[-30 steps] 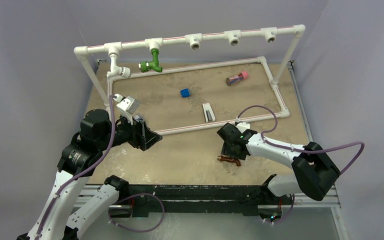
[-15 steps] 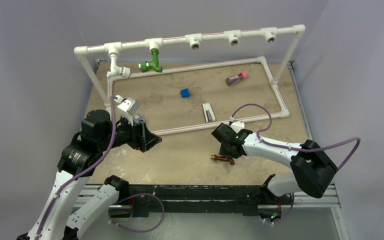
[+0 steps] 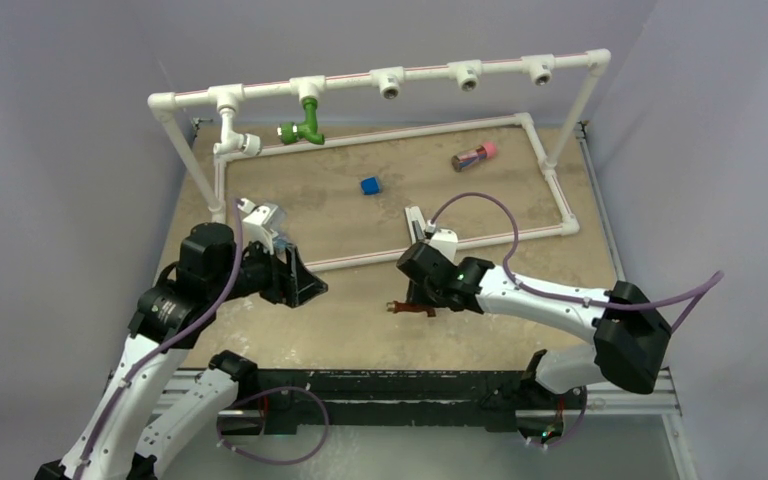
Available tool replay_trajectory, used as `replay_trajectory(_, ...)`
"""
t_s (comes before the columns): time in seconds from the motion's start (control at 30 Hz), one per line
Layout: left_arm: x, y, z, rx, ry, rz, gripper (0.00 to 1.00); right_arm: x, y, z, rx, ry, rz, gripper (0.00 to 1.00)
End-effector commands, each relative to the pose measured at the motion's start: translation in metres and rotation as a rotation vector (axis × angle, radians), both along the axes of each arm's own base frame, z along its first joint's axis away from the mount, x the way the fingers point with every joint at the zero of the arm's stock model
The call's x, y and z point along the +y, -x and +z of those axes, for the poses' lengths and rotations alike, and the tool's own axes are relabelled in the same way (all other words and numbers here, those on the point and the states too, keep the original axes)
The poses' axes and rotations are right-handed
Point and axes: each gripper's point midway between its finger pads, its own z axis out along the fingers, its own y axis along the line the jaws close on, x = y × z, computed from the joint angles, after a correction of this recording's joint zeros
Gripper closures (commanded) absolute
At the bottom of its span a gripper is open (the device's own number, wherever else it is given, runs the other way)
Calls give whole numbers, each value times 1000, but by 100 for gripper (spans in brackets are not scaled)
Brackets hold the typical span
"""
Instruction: Install the water faucets
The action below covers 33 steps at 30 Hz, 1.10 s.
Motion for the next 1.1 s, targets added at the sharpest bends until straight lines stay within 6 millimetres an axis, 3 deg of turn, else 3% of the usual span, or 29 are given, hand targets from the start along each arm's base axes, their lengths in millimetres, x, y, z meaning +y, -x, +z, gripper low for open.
replay_trajectory(0.0,-5,3,-15,91,31,14,32,31,-9,36,-108,-88,44,100)
replay_trajectory(0.33,-19,11,-50,241,93,-14,35,83,-3,91,-206,-295,137,100)
replay_trajectory(0.63,-38,17,-58,339,206,-73,40,122,10,135,-255,-457,223,100)
replay_trajectory(1.07,-48,9,-46,333,284,-90,43,141,14,149,-266,-472,242,100)
